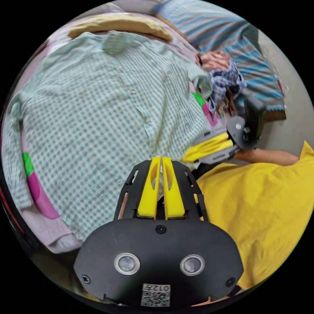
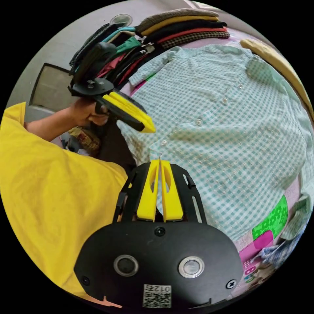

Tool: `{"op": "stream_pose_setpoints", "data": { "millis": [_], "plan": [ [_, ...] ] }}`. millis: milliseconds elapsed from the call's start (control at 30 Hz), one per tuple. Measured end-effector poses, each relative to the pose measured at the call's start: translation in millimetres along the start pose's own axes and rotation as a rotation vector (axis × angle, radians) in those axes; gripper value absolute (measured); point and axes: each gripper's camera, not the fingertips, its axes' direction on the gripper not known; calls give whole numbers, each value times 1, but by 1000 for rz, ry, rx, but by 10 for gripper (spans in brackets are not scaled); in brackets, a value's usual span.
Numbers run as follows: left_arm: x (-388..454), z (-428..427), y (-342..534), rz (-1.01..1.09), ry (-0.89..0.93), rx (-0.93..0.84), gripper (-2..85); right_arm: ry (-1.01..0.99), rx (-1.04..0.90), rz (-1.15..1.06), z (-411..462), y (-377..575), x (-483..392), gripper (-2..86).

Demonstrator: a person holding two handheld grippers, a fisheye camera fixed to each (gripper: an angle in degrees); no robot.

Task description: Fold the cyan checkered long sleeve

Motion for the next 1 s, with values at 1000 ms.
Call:
{"op": "stream_pose_setpoints", "data": {
  "millis": [1000],
  "plan": [
    [-130,-141,-133,-330,-10,334,4,230,166,-110,-178,-227,232,42]
  ]
}}
